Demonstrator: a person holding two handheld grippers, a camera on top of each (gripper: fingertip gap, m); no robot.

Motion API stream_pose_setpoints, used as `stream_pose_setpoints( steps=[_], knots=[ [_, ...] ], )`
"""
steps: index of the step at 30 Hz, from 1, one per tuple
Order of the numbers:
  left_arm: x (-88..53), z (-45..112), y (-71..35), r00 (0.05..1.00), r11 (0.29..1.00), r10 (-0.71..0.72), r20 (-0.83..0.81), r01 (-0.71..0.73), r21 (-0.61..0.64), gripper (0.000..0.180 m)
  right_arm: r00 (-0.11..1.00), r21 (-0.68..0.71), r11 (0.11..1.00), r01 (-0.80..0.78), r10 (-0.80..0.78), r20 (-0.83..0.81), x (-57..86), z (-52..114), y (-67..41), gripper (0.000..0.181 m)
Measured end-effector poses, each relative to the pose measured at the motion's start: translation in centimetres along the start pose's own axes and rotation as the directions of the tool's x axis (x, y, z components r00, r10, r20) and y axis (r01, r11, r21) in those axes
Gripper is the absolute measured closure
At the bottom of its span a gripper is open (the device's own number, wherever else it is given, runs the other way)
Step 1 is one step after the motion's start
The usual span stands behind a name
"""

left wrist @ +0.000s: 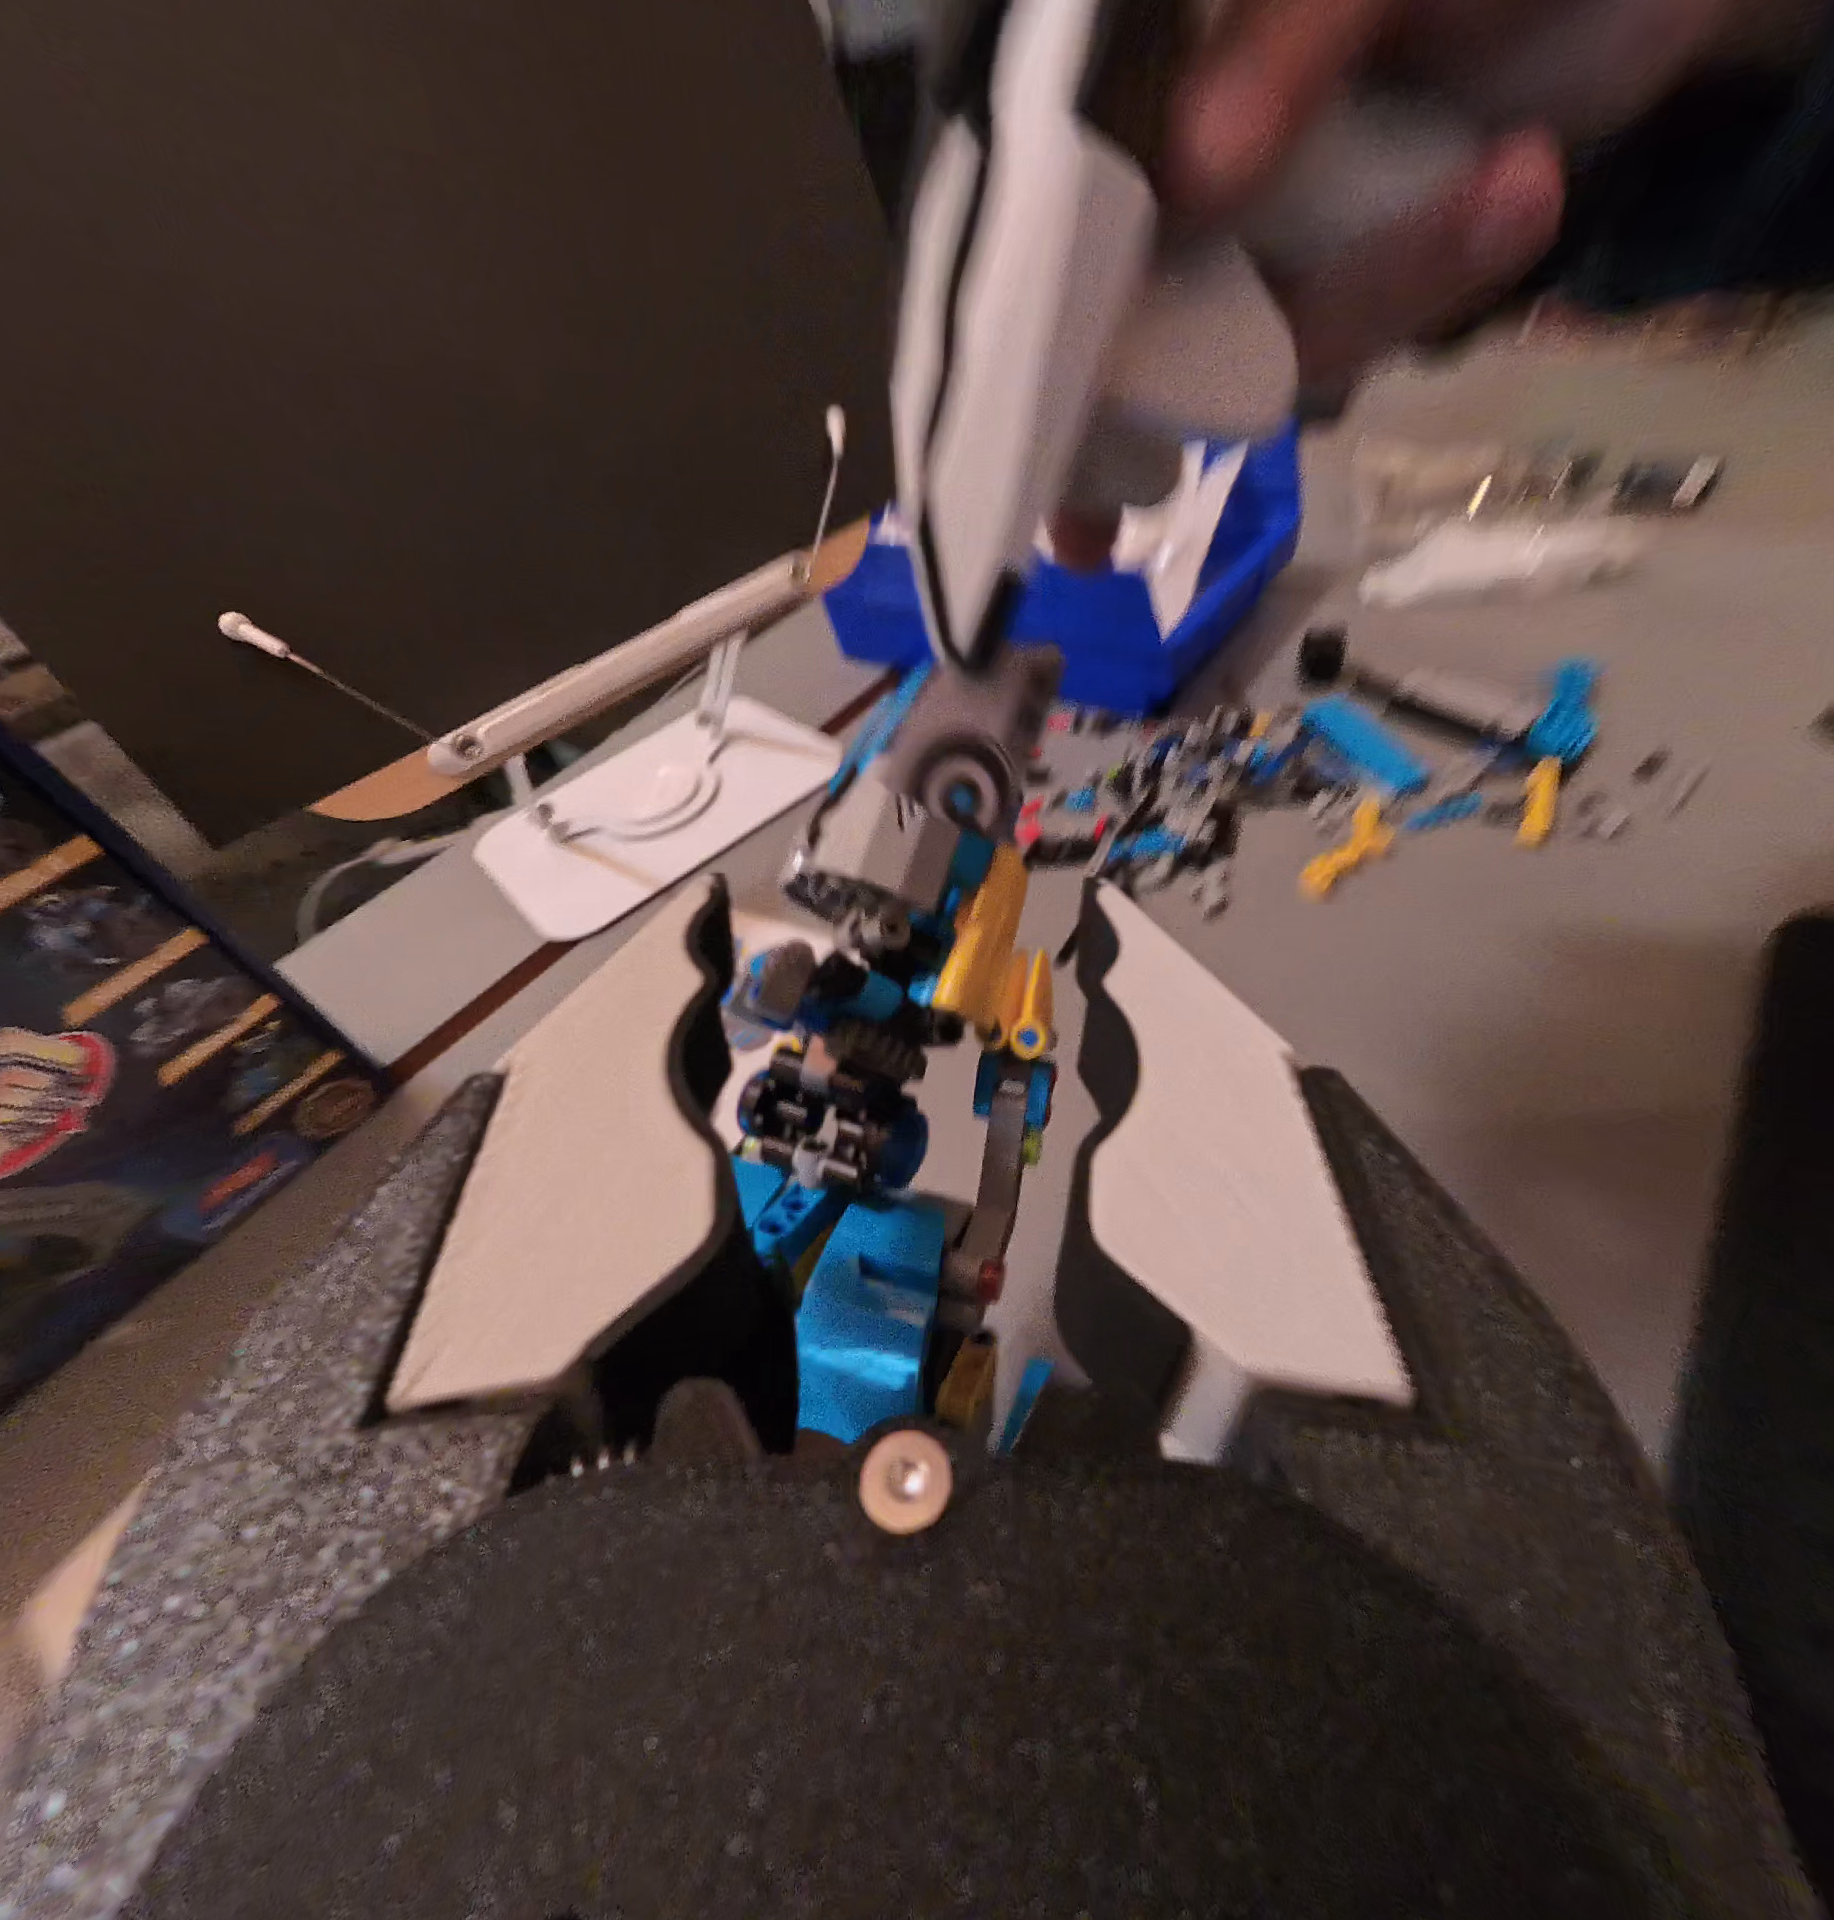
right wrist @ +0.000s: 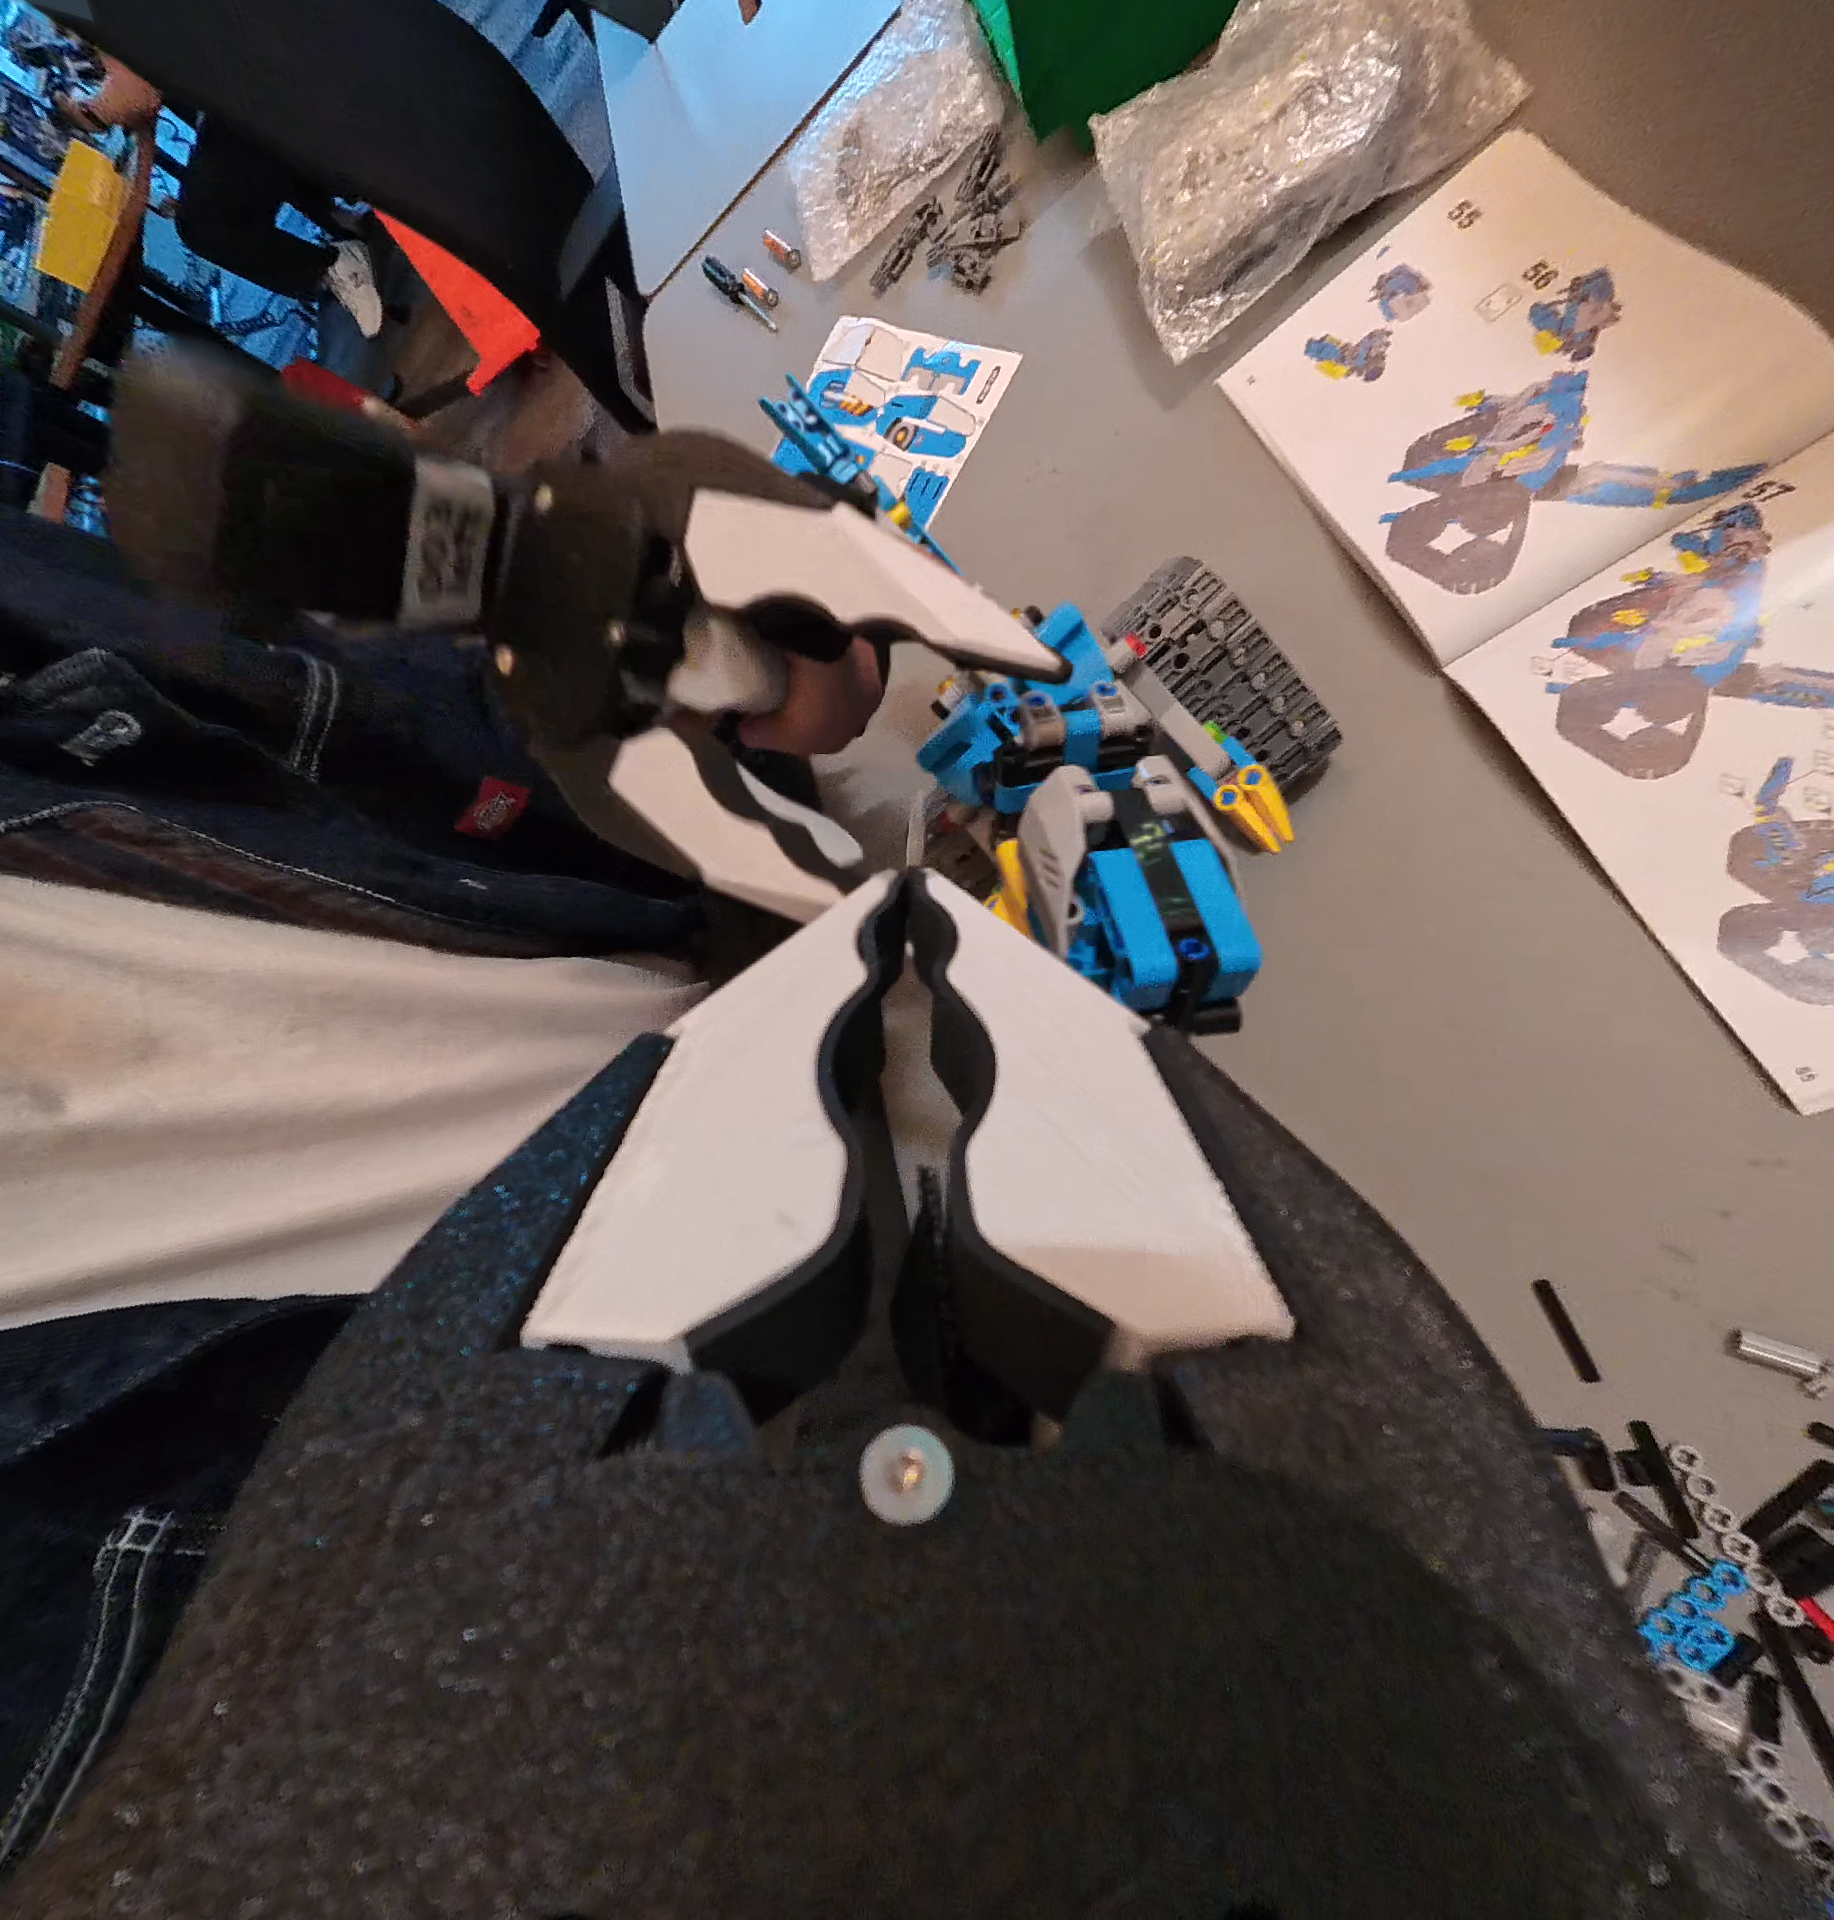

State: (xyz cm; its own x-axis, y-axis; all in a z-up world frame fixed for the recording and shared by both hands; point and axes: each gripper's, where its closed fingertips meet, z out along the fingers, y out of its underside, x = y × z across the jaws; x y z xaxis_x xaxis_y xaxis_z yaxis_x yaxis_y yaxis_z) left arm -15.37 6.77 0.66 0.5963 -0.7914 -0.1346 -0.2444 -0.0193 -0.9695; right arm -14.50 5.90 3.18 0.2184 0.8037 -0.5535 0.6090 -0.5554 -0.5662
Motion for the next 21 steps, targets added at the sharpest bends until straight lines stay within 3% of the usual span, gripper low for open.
stream_pose_setpoints(
  steps=[3, 11, 14, 17, 20, 21],
  knots=[
    [0.7, -1.2, -2.5, 0.965, 0.97, -0.191, -0.177, 0.214, 0.119, 0.14, 1.0, 0.057, 0.998, 0.01, -0.011, 0.019, -1.2, 0.2, -0.3, 0.181],
    [1.4, -2.4, -3.5, 0.8, 0.835, -0.429, -0.42, 0.528, 0.153, 0.156, 0.995, 0.16, 0.986, 0.034, -0.048, 0.084, -2.4, -0.6, -0.9, 0.181],
    [1.5, -2.5, -3.6, 0.758, 0.802, -0.457, -0.466, 0.577, 0.153, 0.159, 0.993, 0.141, 0.989, 0.054, -0.068, 0.093, -2.9, -0.2, -0.7, 0.181],
    [1.3, -2.7, -3.8, 0.755, 0.791, -0.453, -0.474, 0.586, 0.178, 0.18, 0.993, 0.134, 0.989, 0.067, -0.079, 0.084, -2.8, -0.1, -0.8, 0.181],
    [1.1, -3.2, -4.1, 0.726, 0.767, -0.463, -0.508, 0.616, 0.181, 0.18, 0.989, 0.171, 0.978, 0.123, -0.135, 0.062, -2.8, -0.2, -1.1, 0.18],
    [1.0, -3.3, -4.2, 0.716, 0.755, -0.471, -0.515, 0.629, 0.184, 0.18, 0.985, 0.187, 0.97, 0.153, -0.165, 0.053, -2.9, -0.2, -1.2, 0.172]
  ],
)
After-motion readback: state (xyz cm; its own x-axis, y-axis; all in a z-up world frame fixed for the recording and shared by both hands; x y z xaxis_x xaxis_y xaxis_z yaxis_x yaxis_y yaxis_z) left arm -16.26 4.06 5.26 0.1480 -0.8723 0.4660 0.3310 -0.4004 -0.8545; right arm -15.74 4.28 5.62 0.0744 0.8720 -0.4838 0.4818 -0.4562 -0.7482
